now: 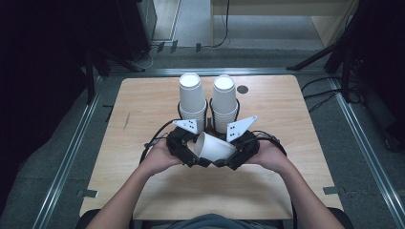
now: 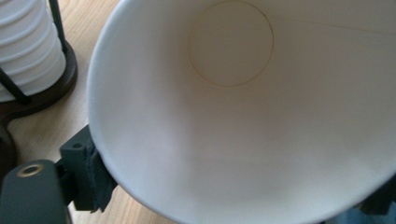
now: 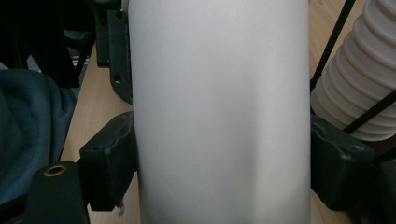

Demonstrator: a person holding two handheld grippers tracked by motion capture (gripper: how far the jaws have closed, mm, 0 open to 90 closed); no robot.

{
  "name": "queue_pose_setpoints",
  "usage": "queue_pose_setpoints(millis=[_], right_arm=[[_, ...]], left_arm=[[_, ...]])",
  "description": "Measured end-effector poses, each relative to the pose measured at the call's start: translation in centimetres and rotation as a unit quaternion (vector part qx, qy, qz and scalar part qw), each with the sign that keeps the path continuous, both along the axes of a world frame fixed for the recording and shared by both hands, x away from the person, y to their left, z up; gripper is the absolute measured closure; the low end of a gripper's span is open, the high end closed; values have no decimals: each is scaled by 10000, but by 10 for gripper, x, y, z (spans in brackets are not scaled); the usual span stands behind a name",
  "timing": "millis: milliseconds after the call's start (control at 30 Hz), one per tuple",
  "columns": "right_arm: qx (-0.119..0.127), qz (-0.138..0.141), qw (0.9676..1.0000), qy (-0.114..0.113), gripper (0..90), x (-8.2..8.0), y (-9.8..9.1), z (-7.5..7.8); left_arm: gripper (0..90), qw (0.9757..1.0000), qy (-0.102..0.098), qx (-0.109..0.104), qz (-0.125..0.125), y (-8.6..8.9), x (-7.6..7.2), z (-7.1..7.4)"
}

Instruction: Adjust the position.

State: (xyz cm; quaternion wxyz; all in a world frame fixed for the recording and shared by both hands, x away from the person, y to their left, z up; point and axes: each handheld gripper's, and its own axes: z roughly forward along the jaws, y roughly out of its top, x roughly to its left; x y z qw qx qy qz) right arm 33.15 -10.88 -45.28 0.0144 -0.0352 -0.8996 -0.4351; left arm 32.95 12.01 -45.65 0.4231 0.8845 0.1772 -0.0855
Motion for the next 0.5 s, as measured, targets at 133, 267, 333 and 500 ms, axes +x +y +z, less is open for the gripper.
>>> queue_pose_setpoints(millis=[133,267,333,500], right_arm=[[-47,-24,10000,0,207,0,0,-1],[-46,-17,10000,17,204,1,0,-1],[-60,-62,9999,119,200,2,0,-1],[-172,-180,9991,330,132,3,2,-1]], left_arm=[[125,9999,19,106,-5,-1,0,0],[132,9999,78,117,-38,-1,2,1],[135,9997,207,96,-36,-1,3,0],[135,9996,238,146,16,1,4,1]])
